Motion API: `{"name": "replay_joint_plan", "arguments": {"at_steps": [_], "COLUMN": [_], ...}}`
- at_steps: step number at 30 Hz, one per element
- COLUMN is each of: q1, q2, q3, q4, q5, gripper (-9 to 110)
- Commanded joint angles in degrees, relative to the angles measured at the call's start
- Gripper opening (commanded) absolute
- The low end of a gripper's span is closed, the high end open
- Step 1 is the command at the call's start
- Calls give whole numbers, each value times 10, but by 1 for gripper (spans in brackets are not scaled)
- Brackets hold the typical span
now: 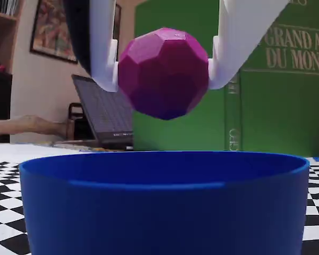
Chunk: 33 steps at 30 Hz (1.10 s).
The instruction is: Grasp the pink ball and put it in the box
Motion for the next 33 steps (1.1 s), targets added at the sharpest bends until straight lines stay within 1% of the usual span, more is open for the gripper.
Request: {"name": "replay_joint_plan", "arguments": {"at_steps": [1, 27, 31, 33], "q1": [4, 4, 6, 5], "q2": [36, 37, 37, 37], "q3": [4, 4, 4, 4], "q4": [3, 25, 25, 22], "q5": [1, -4, -4, -4], "gripper": [0, 1, 21, 25]}}
